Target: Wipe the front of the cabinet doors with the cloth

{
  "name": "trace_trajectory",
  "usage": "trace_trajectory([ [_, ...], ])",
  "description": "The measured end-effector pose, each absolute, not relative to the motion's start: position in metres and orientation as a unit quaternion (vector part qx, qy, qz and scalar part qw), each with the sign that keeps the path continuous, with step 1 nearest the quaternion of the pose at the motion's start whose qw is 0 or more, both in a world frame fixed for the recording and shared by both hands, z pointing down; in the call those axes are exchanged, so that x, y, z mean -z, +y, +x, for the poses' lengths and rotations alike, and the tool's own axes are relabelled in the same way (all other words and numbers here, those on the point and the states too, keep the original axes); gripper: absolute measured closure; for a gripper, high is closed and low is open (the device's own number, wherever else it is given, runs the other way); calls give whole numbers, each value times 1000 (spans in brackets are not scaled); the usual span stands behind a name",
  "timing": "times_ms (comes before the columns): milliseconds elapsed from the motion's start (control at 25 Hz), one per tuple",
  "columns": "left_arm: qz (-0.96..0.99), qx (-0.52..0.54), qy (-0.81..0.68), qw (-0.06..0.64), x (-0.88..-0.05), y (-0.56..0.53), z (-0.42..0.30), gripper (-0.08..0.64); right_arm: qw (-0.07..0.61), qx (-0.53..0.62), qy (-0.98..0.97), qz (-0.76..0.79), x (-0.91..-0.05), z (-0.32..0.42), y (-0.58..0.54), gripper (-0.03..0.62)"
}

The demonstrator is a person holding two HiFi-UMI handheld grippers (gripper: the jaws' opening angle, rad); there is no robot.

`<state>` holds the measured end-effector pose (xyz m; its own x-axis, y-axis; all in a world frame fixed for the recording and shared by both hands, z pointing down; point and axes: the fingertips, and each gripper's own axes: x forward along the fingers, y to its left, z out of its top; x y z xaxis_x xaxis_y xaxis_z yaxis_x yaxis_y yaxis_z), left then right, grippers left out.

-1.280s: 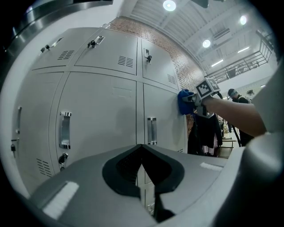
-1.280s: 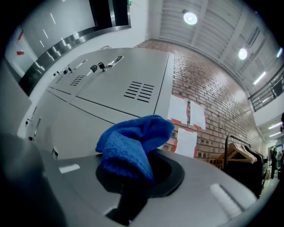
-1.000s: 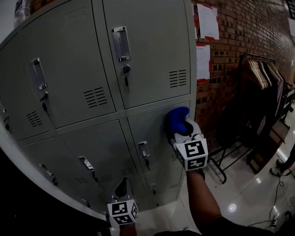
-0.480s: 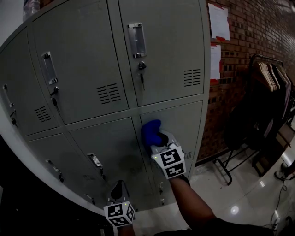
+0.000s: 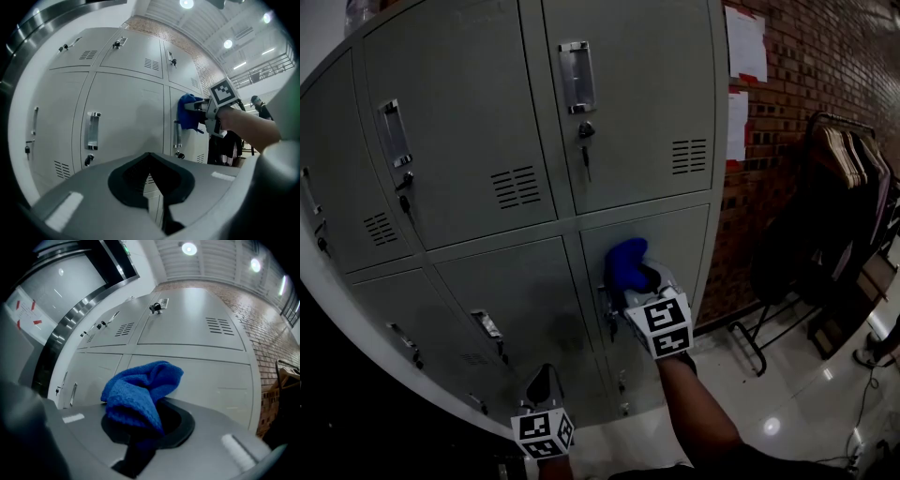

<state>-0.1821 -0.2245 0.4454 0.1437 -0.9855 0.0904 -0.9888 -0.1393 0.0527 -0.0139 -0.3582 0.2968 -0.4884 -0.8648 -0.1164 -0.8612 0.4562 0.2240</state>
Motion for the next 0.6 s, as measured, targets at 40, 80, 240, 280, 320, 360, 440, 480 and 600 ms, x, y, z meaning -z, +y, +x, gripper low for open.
trace_trajectory([
  [40, 757, -17, -651, 49, -446, -225, -179, 548, 10, 128, -850, 510, -297, -6, -360, 536],
  [80, 759, -17, -649, 49, -446, -226, -176, 548, 13, 130, -847, 515, -296, 3, -361, 535],
  [240, 765, -20, -642, 49, -448, -228, -166, 548, 18, 130, -830, 542, -297, 40, -369, 535],
  [280, 767, -21, -640, 49, -448, -228, -163, 548, 18, 128, -825, 550, -297, 51, -371, 536],
  [320, 768, -22, -638, 49, -449, -228, -161, 548, 18, 126, -820, 558, -298, 61, -373, 536],
  [360, 769, -23, -637, 50, -450, -228, -159, 548, 18, 124, -815, 565, -298, 71, -374, 536],
  [440, 769, -24, -637, 50, -450, -228, -158, 548, 21, 124, -806, 578, -299, 88, -377, 536],
  [480, 768, -24, -638, 50, -450, -229, -158, 548, 23, 125, -802, 584, -300, 96, -379, 536],
  [600, 768, -24, -638, 49, -450, -229, -157, 548, 27, 123, -790, 600, -300, 119, -383, 536],
])
